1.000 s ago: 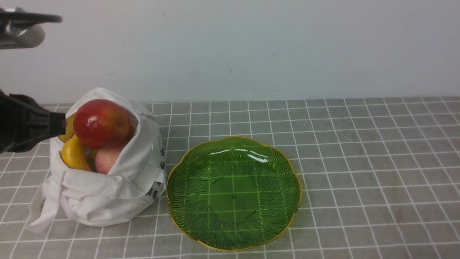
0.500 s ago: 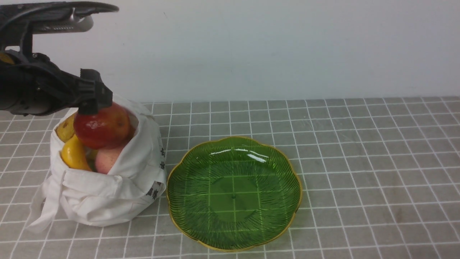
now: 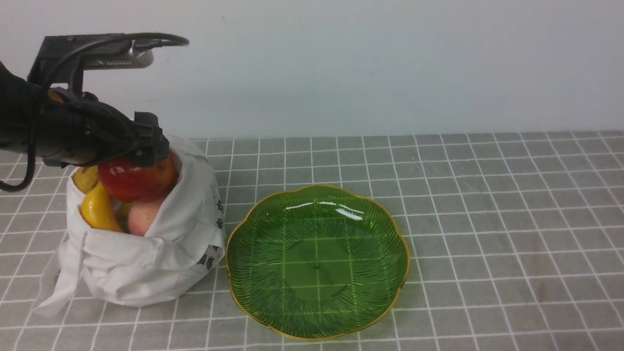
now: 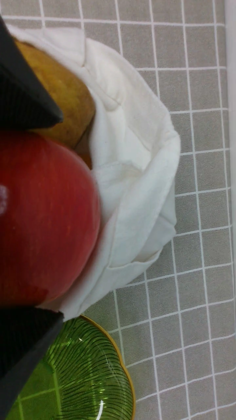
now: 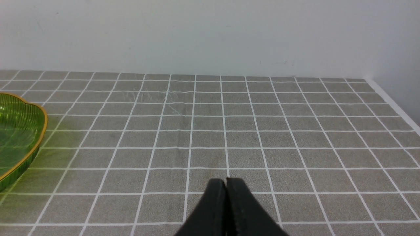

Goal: Take the fruit out of the bag on the grey coffee tablecloth and place them on the plate.

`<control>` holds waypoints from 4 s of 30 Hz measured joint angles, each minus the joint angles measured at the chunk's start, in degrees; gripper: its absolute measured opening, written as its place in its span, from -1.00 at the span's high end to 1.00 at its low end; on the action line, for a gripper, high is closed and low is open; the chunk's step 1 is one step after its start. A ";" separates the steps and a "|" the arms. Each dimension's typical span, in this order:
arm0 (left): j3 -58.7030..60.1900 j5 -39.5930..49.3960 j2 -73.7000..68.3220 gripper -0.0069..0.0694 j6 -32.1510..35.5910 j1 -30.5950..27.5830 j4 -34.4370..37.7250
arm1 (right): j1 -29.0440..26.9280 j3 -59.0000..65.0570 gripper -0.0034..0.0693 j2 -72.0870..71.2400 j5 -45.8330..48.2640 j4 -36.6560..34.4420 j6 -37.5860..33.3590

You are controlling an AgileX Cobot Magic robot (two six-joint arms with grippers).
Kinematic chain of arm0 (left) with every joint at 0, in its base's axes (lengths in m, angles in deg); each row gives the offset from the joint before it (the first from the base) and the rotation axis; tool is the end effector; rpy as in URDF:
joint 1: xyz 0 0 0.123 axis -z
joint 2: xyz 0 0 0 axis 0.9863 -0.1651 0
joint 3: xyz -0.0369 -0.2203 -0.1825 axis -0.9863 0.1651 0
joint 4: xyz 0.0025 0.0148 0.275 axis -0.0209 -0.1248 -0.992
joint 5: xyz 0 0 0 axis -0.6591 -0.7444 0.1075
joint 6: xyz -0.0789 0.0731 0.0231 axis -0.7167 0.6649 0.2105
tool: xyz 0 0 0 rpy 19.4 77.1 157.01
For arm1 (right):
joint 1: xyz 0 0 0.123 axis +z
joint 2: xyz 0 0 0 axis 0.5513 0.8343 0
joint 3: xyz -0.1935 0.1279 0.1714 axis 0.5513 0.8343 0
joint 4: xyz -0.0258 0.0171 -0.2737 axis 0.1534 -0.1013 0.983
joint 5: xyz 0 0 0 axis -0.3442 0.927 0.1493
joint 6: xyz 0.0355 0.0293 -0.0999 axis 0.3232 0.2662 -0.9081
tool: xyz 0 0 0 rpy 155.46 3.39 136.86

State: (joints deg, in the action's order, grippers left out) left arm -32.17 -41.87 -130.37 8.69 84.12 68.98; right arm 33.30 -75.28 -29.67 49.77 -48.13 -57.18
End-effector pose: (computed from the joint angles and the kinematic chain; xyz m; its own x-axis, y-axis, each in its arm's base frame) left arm 0.3488 -0.0330 0.2771 -0.7356 0.0040 -0.6774 0.0990 0.9899 -0.1018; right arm 0.0918 -0.0042 0.1679 -0.2729 -0.0336 -0.9615 0.0291 0.9986 -0.0431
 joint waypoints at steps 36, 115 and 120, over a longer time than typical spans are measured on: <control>-9.13 19.31 -4.18 -0.75 12.24 22.36 16.24 | 0.00 0.00 0.95 0.00 0.00 0.00 0.00; -32.35 37.01 -19.08 -0.80 -1.00 22.16 1.91 | 0.00 0.00 0.95 0.00 0.00 -0.02 0.00; -31.71 37.60 -7.33 -0.48 -0.80 21.21 1.44 | 0.00 0.00 0.95 0.00 0.00 -0.02 0.00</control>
State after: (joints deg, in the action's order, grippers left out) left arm -63.88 -4.27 -137.69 7.89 105.33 70.42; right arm 33.30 -75.28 -29.67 49.77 -48.15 -57.18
